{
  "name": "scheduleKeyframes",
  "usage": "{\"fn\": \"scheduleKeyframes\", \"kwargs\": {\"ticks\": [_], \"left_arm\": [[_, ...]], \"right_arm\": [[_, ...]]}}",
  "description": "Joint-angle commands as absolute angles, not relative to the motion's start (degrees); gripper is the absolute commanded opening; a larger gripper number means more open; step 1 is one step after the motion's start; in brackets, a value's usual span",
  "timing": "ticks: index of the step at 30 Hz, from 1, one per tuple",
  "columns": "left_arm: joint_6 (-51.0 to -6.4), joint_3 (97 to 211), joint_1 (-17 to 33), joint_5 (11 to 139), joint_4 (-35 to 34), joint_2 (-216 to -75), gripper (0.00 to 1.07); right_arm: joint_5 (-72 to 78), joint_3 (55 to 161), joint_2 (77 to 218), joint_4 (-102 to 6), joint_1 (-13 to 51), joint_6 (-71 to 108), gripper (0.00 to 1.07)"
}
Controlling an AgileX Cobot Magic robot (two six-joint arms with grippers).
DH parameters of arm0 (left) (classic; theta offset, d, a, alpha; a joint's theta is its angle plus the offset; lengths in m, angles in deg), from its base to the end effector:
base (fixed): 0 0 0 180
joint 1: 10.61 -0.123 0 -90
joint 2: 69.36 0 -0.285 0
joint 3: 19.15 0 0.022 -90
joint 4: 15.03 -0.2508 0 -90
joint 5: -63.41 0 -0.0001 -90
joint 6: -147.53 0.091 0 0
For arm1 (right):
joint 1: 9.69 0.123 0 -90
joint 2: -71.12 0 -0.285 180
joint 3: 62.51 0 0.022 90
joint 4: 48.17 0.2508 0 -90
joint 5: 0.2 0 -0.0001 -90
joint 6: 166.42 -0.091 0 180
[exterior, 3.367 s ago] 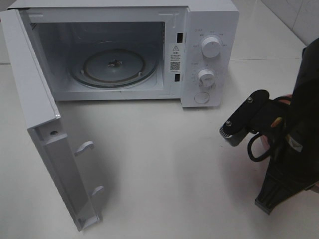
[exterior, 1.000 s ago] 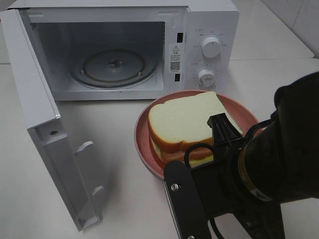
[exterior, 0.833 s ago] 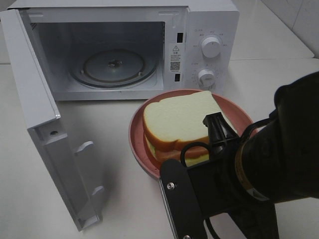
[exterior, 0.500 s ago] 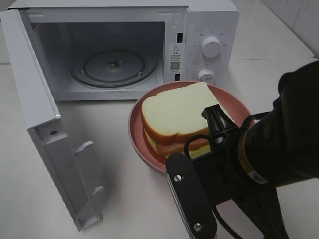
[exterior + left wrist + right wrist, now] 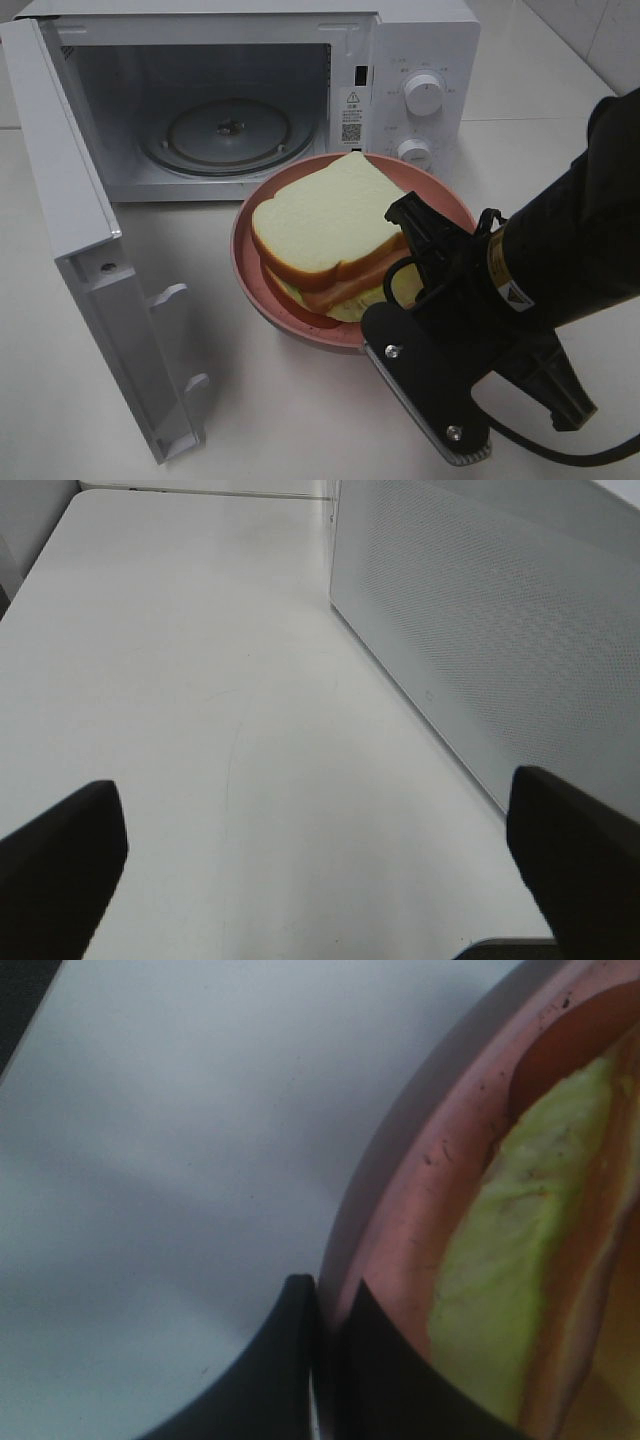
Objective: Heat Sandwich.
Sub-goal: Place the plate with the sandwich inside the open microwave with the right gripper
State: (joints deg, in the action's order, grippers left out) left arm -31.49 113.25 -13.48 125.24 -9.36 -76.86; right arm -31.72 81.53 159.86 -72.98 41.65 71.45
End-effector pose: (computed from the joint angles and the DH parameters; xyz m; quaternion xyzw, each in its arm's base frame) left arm -0.0082 -0.0084 0.2808 -0.0111 0.8512 -0.0318 0.5237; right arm 0.1728 0.1839 0.2035 -0.8695 0.4263 -0.1588 0.1925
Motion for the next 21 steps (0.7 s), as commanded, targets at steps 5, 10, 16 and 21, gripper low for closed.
{"fn": "scheduleKeyframes", "kwargs": {"ticks": [5,10,16,21], "left_arm": [[-31.7,113.1,-13.2,124.7,-8.7,-75.8,0.98],[-31.7,113.1,-13.2,124.7,-8.7,-75.8,0.98],[-31.7,113.1,-13.2,124.7,-8.7,-75.8,0.98],[-31.7,113.1,-13.2,124.7,-8.7,-75.8,0.98]], "right_arm": [[-29.9,81.9,159.4,-67.3,36.7,85.9,0.0],[-30.6,81.9,159.4,-61.2,33.2,95.3,0.0],[-31.0,81.9,159.4,-56.9,29.8,99.7,0.0],[-31.0,82.3,159.5,-55.4,29.6,101.0,0.0]]}}
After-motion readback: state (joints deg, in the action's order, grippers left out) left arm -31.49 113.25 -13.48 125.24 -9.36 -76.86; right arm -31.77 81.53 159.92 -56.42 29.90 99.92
